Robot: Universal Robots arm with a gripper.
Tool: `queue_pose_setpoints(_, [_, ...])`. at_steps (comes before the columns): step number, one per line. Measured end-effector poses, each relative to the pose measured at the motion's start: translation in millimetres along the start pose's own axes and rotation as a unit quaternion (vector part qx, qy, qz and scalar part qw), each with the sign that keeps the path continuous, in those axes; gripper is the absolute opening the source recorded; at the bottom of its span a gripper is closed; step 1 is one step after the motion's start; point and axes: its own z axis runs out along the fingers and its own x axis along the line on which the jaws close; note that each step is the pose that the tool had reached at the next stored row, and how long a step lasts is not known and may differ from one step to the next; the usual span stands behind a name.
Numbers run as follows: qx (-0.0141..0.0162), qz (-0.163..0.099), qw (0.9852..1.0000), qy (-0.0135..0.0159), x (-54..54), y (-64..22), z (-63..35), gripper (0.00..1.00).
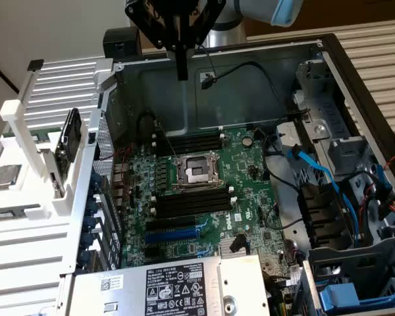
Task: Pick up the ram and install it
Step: 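Reach for the ram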
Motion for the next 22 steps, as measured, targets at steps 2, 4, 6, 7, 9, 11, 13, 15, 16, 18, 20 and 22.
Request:
queue_pose_setpoints(2, [0.0000, 0.000, 1.0000, 0.0000, 0.0, 0.0, 0.0, 0.10])
queue_pose_setpoints(4, [0.0000, 0.000, 1.0000, 0.0000, 0.0, 0.0, 0.0, 0.10])
queue_pose_setpoints(6, [0.0000, 0.000, 1.0000, 0.0000, 0.0, 0.0, 0.0, 0.10])
queue_pose_setpoints(7, [0.0000, 0.000, 1.0000, 0.0000, 0.0, 0.0, 0.0, 0.10])
queue_pose_setpoints(9, [0.0000, 0.000, 1.0000, 0.0000, 0.0, 0.0, 0.0, 0.10])
queue_pose_setpoints(11, [0.0000, 0.000, 1.0000, 0.0000, 0.0, 0.0, 0.0, 0.10])
queue_pose_setpoints(13, [0.0000, 0.000, 1.0000, 0.0000, 0.0, 0.0, 0.0, 0.10])
queue_pose_setpoints(15, [0.0000, 0.000, 1.0000, 0.0000, 1.1, -0.1, -0.1, 0.10])
queue_pose_setpoints(16, [0.0001, 0.000, 1.0000, -0.0004, 2.6, -0.2, -0.2, 0.10])
queue_pose_setpoints(18, [-0.0002, 0.000, 1.0000, -0.0022, 9.4, -0.7, -0.2, 0.10])
queue_pose_setpoints(20, [-0.0003, 0.000, 1.0000, -0.0034, 16.5, -1.2, -0.4, 0.10])
queue_pose_setpoints(22, [-0.0003, 0.000, 1.0000, -0.0039, 25.3, -1.9, -0.6, 0.10])
